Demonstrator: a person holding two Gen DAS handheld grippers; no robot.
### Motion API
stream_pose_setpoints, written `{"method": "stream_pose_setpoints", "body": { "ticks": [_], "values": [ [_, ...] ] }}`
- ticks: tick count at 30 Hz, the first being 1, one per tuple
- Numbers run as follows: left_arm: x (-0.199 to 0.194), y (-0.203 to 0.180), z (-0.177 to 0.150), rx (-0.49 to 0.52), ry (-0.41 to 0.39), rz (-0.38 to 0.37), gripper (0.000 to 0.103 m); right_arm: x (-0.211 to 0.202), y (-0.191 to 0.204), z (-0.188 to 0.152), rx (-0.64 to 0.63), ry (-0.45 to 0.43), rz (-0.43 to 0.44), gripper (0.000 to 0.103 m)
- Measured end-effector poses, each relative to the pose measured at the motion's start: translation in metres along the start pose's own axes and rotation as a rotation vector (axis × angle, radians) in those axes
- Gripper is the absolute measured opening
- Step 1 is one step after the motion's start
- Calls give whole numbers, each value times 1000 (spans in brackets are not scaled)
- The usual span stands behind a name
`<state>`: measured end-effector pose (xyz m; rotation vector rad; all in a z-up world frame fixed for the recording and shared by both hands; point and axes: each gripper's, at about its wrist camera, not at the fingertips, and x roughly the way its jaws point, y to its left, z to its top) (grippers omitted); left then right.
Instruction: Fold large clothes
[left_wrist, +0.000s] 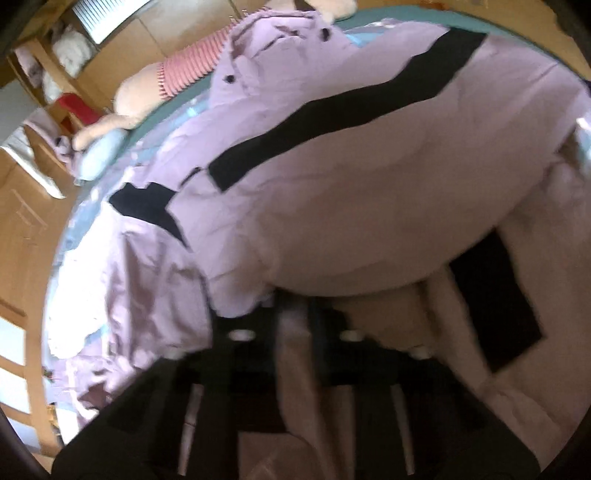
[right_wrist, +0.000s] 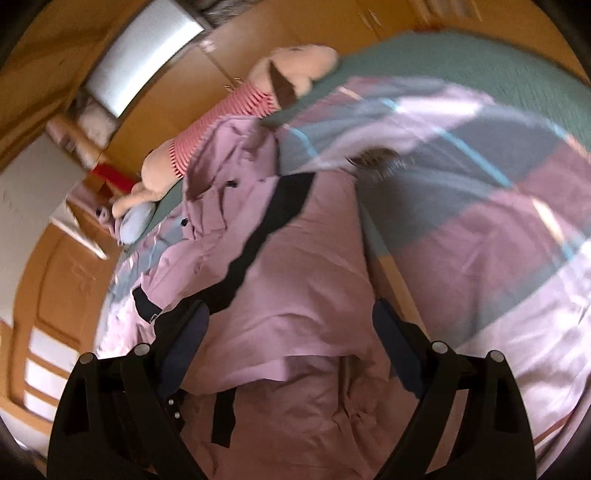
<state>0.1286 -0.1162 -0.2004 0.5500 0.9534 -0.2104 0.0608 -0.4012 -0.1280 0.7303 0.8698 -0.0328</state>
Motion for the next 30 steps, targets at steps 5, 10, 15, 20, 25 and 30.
{"method": "stream_pose_setpoints", "body": {
  "ticks": [5, 10, 15, 20, 25, 30],
  "values": [
    [3, 25, 5, -127, 28, -103, 1, 7, 0, -3, -40, 81, 22, 90],
    [1, 45, 6, -205, 16, -216, 1, 28, -6, -11, 43, 231, 228, 90],
    [5, 58, 4, -278, 27, -306, 4, 47, -28, -17, 197, 203, 206, 58],
    [5, 71, 0, -388, 55, -429, 44, 41, -8, -21, 81, 168, 211, 9],
    [10, 98, -6, -549, 72, -578, 66, 33, 26, -32, -108, 135, 150, 7],
    [32, 126, -24, -811, 122, -814, 78, 41, 28, -41, -153, 158, 124, 7]
  ]
}}
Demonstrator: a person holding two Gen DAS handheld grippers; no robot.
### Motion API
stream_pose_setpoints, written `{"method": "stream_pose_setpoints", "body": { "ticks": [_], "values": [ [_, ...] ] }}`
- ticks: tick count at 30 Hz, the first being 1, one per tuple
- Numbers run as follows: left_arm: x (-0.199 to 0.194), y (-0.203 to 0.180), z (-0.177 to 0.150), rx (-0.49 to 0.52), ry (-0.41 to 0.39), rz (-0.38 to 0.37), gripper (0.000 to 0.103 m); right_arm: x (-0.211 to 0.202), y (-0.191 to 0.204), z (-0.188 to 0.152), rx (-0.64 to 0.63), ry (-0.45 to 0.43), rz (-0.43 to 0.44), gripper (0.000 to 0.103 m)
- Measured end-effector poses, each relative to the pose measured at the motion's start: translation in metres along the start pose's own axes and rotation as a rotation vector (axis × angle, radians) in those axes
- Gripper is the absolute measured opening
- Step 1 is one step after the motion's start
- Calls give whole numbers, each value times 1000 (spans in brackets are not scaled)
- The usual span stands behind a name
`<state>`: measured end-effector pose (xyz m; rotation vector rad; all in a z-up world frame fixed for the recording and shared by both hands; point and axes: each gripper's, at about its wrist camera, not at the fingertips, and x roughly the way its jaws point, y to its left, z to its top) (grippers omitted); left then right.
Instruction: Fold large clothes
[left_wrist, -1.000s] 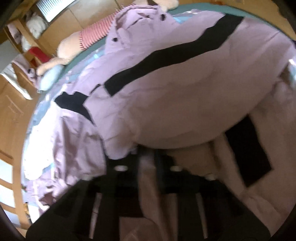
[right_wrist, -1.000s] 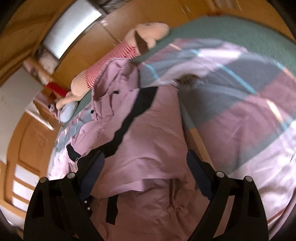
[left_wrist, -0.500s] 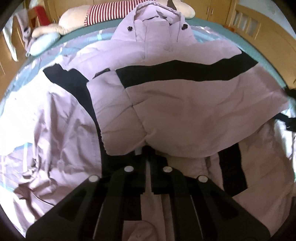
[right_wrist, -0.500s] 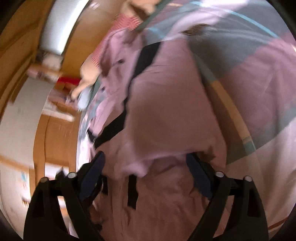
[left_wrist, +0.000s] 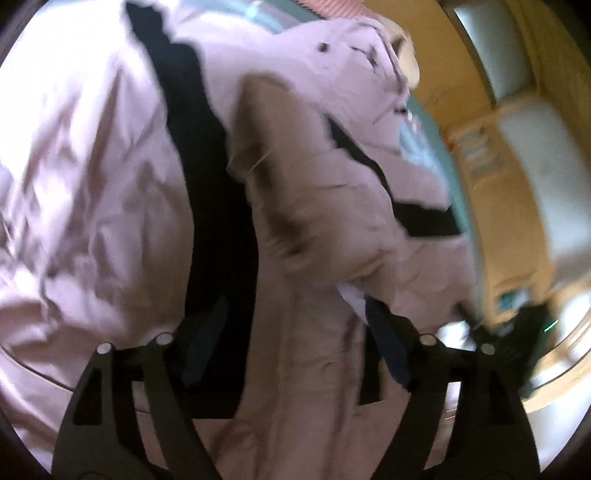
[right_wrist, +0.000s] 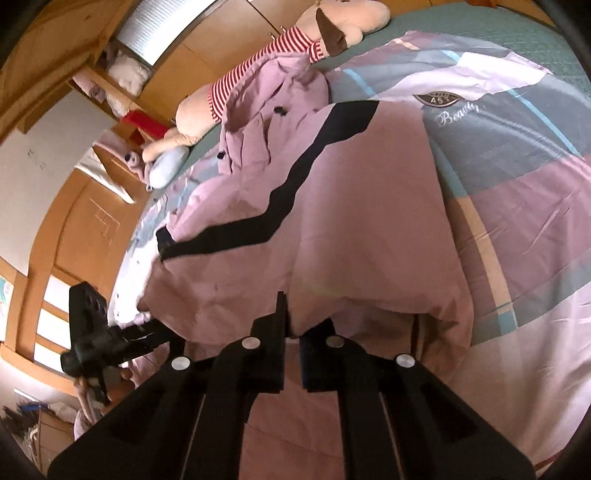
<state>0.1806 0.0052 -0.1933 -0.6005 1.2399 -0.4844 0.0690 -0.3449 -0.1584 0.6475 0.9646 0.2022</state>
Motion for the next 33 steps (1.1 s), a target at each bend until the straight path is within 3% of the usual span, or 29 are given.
{"method": "stream_pose_setpoints", "body": {
  "ticks": [3, 7, 9, 11, 13, 17, 19, 20, 23, 26, 28, 29, 30, 33],
  "values": [
    [-3, 10, 3, -64, 7, -95, 78, 1, -3, -2, -2, 6, -3, 6],
    [-14, 5, 0, -69, -20, -157, 78, 1, -5, -3, -2, 8, -12, 6],
    [-16, 3, -2, -84, -26, -210, 88, 4, -5, -5, -5, 20, -19, 6],
    [-16, 3, -2, -112, -30, -274, 89, 9, -6, -6, -4, 40, -25, 6],
    [-18, 5, -2, -121, -37, -279, 89, 12, -6, -8, -1, 52, -34, 6],
    [-15, 0, -3, -75, -50, -202, 89, 12, -4, -8, -19, 66, -38, 7],
    [-12, 2, -3, -61, -42, -177, 89, 11, -2, -8, -25, 75, -37, 12],
    [-10, -1, -4, -54, -34, -161, 89, 11, -3, -7, -25, 82, -38, 19],
    [-1, 1, -1, -67, 10, -172, 92, 7, -4, -6, -10, 73, -31, 62],
    [9, 3, -2, -56, 23, -135, 92, 1, -7, -4, 7, 57, -8, 64],
    [12, 0, -1, -28, -6, -59, 82, 1, -11, -3, 39, 42, 3, 64],
    [13, -2, -1, 0, -23, 17, 54, 1, -14, -4, 60, 28, 1, 63],
    [17, -5, 0, 38, -25, 82, 31, 0, -16, -4, 70, 9, -6, 51],
    [16, -4, -2, 52, -55, 75, 21, 2, -14, -5, 49, 0, -18, 23]
  ]
}}
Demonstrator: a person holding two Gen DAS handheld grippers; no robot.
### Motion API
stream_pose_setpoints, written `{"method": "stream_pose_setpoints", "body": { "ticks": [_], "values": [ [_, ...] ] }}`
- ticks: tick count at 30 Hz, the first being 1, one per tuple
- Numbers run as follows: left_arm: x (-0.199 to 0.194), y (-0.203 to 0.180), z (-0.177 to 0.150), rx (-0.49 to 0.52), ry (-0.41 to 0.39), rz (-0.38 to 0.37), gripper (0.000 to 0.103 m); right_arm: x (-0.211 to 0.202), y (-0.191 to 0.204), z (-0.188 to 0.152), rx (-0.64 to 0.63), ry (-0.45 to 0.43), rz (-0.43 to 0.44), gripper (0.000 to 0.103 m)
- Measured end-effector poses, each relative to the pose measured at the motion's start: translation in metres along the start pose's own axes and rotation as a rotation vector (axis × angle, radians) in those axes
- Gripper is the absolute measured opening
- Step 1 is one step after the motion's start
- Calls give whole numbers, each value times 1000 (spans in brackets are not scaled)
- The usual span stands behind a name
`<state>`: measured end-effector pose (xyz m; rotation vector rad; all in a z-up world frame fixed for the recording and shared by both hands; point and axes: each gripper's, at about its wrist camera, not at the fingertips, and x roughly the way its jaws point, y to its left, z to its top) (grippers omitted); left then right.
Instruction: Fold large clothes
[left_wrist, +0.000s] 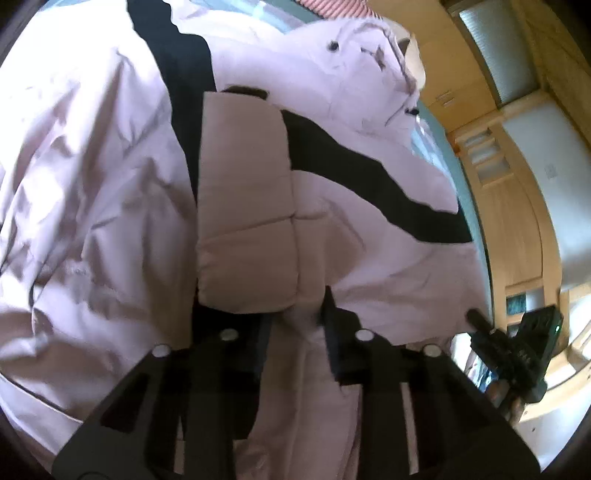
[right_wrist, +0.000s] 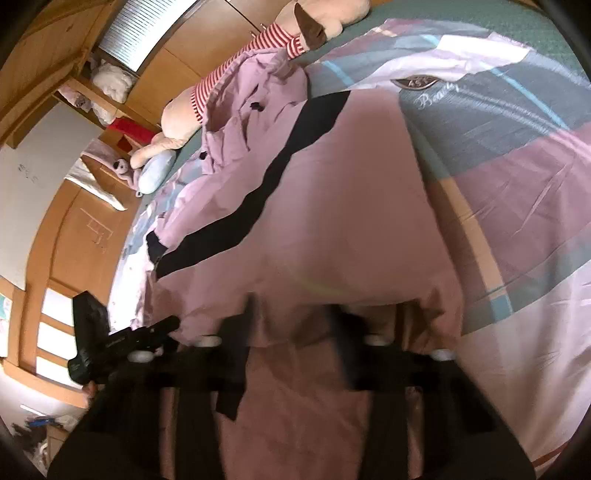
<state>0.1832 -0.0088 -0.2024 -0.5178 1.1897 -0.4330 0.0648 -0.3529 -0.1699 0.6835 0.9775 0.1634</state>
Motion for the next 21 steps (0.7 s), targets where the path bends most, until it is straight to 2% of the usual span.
{"method": "stream_pose_setpoints", "body": {
  "ticks": [3, 5, 7, 9, 13, 14, 17, 19, 21],
  "values": [
    [-11, -6, 2, 43, -64, 15, 16, 1, 9, -3, -49, -8, 3, 12],
    [-23, -15, 7, 92, -132, 68, 15, 3, 21, -6, -109, -15, -8, 10],
    [-34, -17, 9, 106, -175, 84, 15, 7, 35, -12, -177, -21, -40, 9],
    [-43, -19, 12, 123, -206, 125, 15, 13, 42, -16, -203, 8, -49, 9],
    [-33, -16, 12, 137, -176, 195, 15, 18, 35, -13, -180, 93, -60, 12],
    [-30, -15, 11, 143, -168, 210, 15, 15, 32, -11, -165, 102, -49, 15],
    [-24, -16, 7, 180, -157, 249, 16, -1, 31, -7, -149, 33, -33, 19],
    [-24, -16, 6, 188, -146, 239, 16, -10, 28, -6, -125, -23, -10, 20],
    [-23, -17, 3, 198, -137, 238, 16, -8, 24, -4, -98, -24, -15, 27]
  ]
}}
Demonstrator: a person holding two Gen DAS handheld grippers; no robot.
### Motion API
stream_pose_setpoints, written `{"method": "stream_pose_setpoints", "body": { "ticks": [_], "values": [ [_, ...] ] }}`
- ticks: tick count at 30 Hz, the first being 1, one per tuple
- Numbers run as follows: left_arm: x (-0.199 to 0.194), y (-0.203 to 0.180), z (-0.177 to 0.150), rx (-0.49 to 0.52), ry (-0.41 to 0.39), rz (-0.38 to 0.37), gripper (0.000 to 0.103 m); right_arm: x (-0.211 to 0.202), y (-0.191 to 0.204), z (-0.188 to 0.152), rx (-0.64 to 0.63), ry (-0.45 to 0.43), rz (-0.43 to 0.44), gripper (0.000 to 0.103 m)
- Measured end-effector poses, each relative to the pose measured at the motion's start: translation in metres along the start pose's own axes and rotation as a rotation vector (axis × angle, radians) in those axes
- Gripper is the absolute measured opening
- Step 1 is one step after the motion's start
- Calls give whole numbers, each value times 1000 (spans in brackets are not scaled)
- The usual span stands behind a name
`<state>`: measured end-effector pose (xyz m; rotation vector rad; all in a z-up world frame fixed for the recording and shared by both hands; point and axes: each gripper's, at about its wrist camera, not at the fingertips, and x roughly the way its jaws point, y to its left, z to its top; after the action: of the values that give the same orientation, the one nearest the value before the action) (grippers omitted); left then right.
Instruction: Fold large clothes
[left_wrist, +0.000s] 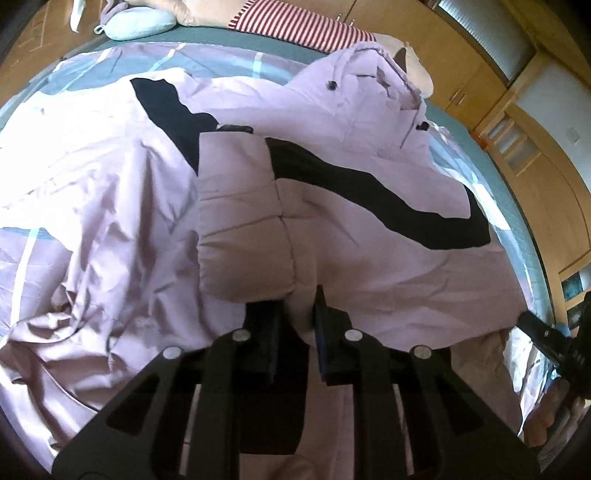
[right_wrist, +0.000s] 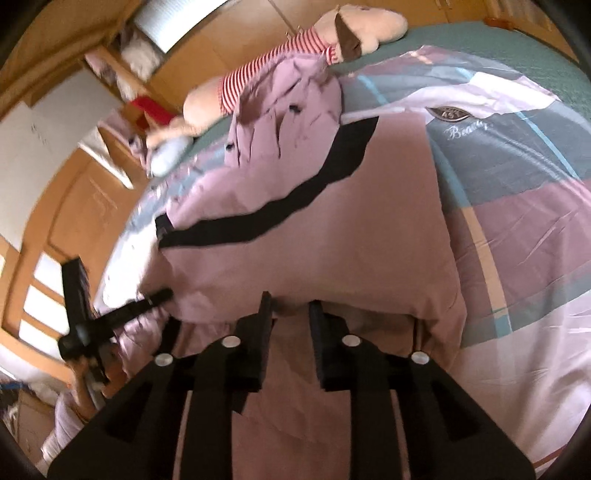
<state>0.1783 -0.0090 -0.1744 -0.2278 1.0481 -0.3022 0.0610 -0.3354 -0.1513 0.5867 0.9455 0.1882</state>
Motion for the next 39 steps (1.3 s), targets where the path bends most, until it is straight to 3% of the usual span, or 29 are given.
{"method": "stream_pose_setpoints", "body": {
  "ticks": [4, 7, 11, 14, 15, 16, 19, 21, 23, 25, 29, 31, 32, 34, 36, 37, 38, 39],
  "values": [
    [5, -5, -4, 37, 13, 36, 17, 6, -22, 4, 96, 14, -99, 27],
    [8, -6, -6, 48, 21, 53, 18, 12, -32, 5, 131, 84, -76, 28],
    [10, -5, -3, 39, 27, 44, 19, -18, -24, 14, 82, -14, -117, 28],
    [11, -4, -3, 39, 31, 51, 20, -41, -24, 19, 56, -159, -339, 28],
    [12, -4, -3, 39, 31, 53, 20, -43, -27, 19, 58, -185, -360, 28],
    [12, -5, -3, 42, 32, 56, 21, -43, -29, 19, 64, -196, -317, 28],
    [14, -8, -4, 54, 32, 66, 22, -23, -23, 22, 37, -156, -149, 28],
    [15, -10, -6, 62, 32, 75, 24, -6, -8, 24, -20, -141, -106, 28],
    [17, -12, -7, 67, 32, 84, 25, 16, 4, 23, -91, -77, -140, 28],
    [17, -12, -7, 66, 32, 86, 25, 49, -2, 17, -105, 81, -281, 28],
    [16, -8, -5, 40, 41, 63, 27, 52, -27, 15, 6, 146, -233, 27],
    [15, -7, -5, 39, 43, 64, 29, 51, -21, 13, -28, 152, -245, 28],
    [13, -7, -4, 39, 56, 62, 32, 52, -16, 10, -67, 149, -252, 33],
    [2, -3, 2, 22, 53, 41, 42, 60, 3, -1, -209, 142, -235, 61],
    [-17, 11, 12, -47, 22, -10, 57, 72, 29, -18, -369, 151, -282, 101],
    [-27, 24, 18, -117, 17, -85, 59, 79, 40, -26, -449, 151, -345, 102],
    [-34, 34, 20, -167, 7, -109, 77, 87, 55, -41, -569, 124, -464, 102],
    [-50, 50, 23, -242, -45, -92, 88, 88, 62, -47, -610, 94, -502, 102]
  ]
}}
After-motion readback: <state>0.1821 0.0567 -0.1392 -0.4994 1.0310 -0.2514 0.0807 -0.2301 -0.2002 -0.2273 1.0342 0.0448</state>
